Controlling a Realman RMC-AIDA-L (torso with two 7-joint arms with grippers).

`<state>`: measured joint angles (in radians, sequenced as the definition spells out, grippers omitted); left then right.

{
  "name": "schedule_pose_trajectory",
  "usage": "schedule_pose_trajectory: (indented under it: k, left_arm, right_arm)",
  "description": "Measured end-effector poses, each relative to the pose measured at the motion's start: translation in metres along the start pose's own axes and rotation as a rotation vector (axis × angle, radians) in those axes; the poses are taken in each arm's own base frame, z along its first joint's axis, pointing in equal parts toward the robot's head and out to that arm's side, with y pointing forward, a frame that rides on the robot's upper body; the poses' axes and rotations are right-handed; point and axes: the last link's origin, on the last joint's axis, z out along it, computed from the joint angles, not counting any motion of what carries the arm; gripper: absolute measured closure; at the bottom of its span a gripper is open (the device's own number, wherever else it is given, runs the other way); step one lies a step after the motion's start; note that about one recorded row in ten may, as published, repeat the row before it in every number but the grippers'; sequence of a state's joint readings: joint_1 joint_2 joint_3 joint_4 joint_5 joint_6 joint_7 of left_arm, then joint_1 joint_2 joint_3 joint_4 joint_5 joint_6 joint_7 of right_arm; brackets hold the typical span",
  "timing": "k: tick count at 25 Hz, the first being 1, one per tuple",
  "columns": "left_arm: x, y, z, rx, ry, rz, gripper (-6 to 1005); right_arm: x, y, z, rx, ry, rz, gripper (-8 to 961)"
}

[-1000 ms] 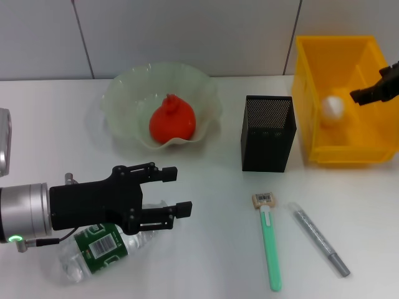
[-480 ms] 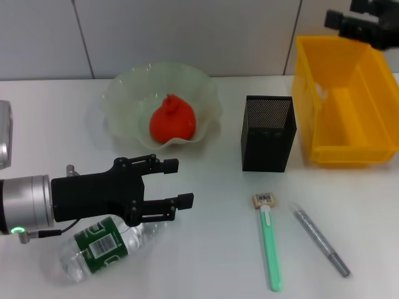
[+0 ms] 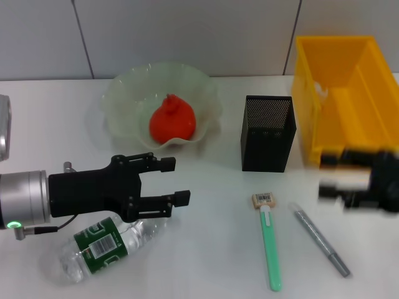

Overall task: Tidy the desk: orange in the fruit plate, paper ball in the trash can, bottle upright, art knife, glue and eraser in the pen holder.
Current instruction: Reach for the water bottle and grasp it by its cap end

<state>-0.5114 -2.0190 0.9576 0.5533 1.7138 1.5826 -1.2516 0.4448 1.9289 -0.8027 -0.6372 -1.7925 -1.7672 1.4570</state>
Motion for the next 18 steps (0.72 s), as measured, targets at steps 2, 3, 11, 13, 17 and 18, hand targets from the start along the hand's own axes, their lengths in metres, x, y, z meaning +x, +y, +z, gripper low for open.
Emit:
schedule_pose_trajectory:
  k: [2, 3, 11, 13, 17, 18]
  left_arm:
    - [0.002, -0.002, -0.001, -0.004, -0.018, -0.014, 241]
    - [0.002, -0.002, -0.001, -0.004, -0.018, -0.014, 241]
    - [0.019, -0.014, 0.004, -0.017, -0.178, -0.041, 242]
    - [0.025, -0.015, 0.005, -0.013, -0.198, -0.04, 242]
    - [0.05, -0.022, 0.014, 0.009, -0.331, -0.051, 242]
    - [0.05, -0.022, 0.014, 0.009, -0.331, -0.051, 242]
  right_arm:
    - [0.024, -0.002, 0.012, 0.025, 0.136, 0.017, 170]
    - [0.024, -0.002, 0.012, 0.025, 0.136, 0.017, 170]
    - [0.041, 0.001, 0.026, 0.048, 0.234, -0.009, 170]
    - [0.042, 0.001, 0.026, 0.048, 0.234, -0.008, 170]
    - [0.042, 0.001, 0.026, 0.051, 0.237, -0.007, 170]
    - [0.042, 0.001, 0.026, 0.051, 0.237, -0.007, 170]
